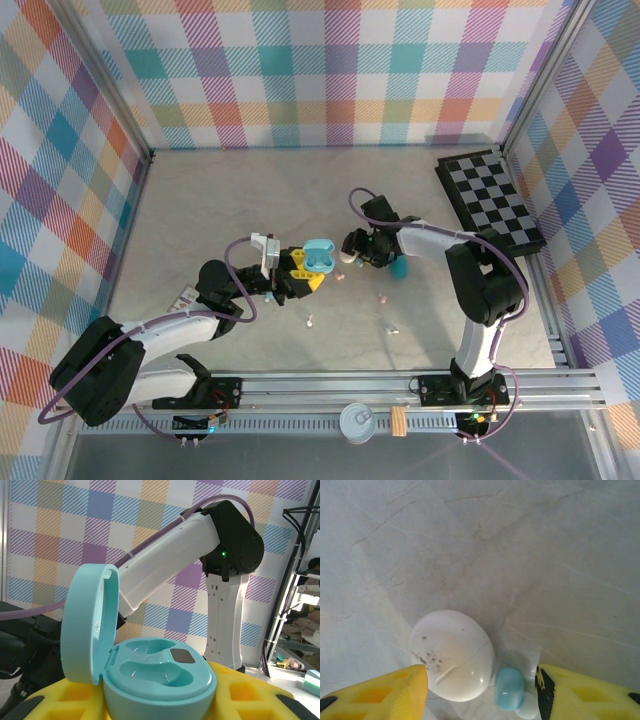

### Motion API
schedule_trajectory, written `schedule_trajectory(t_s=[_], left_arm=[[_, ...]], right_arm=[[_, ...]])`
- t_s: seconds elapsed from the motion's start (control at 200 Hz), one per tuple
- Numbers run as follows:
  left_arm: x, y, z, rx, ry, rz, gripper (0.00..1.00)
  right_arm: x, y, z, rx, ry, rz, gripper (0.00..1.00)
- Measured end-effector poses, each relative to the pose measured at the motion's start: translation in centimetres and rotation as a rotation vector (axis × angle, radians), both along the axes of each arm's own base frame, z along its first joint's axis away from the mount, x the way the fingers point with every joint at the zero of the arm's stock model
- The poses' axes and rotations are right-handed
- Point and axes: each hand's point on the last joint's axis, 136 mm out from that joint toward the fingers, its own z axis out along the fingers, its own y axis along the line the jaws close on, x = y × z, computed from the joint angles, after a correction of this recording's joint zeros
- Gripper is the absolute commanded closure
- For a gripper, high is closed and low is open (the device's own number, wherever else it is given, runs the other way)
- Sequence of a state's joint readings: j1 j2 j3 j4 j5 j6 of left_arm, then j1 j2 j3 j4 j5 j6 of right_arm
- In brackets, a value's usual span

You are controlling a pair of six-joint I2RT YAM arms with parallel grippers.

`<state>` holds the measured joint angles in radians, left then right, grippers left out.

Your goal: Insert the wireless bluetooth earbuds into the charging case

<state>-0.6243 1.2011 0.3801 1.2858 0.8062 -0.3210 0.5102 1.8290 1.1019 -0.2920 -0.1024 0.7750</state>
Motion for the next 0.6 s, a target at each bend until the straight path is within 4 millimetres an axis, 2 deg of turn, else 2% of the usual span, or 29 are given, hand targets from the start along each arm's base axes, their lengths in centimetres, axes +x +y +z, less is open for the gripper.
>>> schedule_trajectory(t_s=[0.145, 0.29, 0.44, 0.6], left_arm=[[0.1, 0.1, -0.3, 0.004, 0.004, 0.006, 0.72], [0.1, 0.2, -0.4, 0.007, 0.005, 0.007, 0.72], [0.1, 0.2, -0.4, 0.007, 0.004, 0.007, 0.72], [0.1, 0.2, -0.4, 0.007, 0.004, 0.007, 0.72]], right_arm=[[-0.4, -1.4, 1.1, -0.068, -0.025, 0.007, 0.41], [-0.9, -2.4, 2.7, -0.123, -0.059, 0.016, 0.52], [-1.5, -2.7, 2.0, -0.152, -0.037, 0.035, 0.63], [-1.7, -2.4, 0.7, -0.159, 0.000, 0.050, 0.65]])
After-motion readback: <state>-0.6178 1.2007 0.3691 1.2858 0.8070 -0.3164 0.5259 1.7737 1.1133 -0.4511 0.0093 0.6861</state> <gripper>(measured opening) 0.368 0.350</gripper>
